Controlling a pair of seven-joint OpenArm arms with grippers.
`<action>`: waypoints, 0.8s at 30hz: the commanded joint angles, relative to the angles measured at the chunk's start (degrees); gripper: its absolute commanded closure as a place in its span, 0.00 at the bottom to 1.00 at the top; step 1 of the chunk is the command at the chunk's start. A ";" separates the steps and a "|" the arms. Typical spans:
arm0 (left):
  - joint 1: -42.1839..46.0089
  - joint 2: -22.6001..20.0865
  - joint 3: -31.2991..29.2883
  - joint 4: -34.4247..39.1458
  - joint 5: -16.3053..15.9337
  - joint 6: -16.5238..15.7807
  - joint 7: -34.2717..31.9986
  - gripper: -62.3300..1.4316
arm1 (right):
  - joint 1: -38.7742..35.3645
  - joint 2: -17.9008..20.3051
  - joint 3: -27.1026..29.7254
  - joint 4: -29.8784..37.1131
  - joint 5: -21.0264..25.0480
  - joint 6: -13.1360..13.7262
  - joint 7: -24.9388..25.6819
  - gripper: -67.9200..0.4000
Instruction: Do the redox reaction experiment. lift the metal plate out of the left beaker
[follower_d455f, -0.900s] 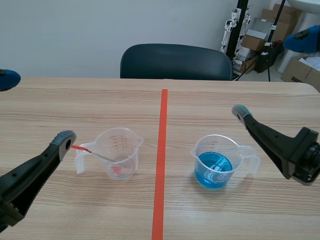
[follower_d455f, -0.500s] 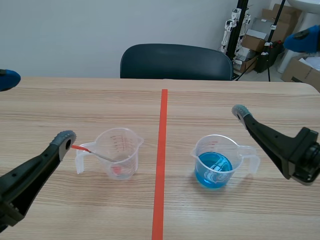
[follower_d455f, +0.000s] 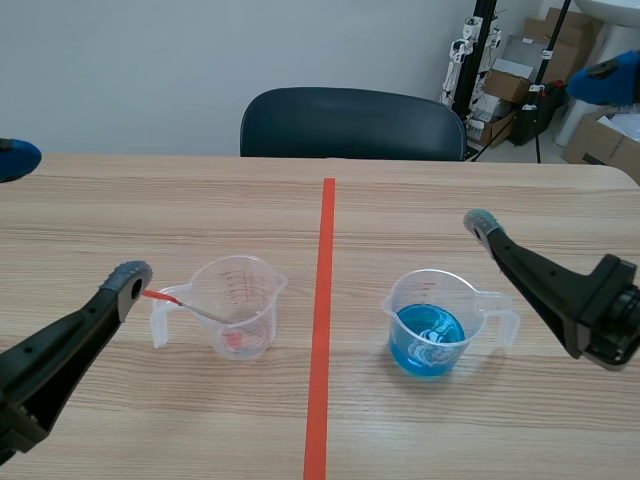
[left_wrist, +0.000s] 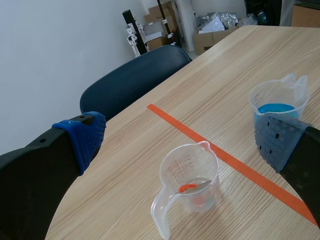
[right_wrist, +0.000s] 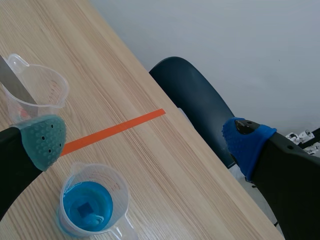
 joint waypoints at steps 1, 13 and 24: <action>-0.17 0.31 -0.09 -0.02 -0.83 0.04 -0.81 0.00 | 0.68 -0.02 0.07 0.42 0.39 -0.63 0.85 0.00; -0.15 -0.02 -0.09 -7.82 -1.97 -0.20 -7.87 0.00 | 0.68 -0.02 0.07 0.42 -6.21 -0.63 0.87 0.00; 0.02 0.15 0.57 -20.50 -2.75 -2.32 -22.32 0.00 | 0.66 -0.17 0.07 0.42 -4.68 -0.59 2.34 0.00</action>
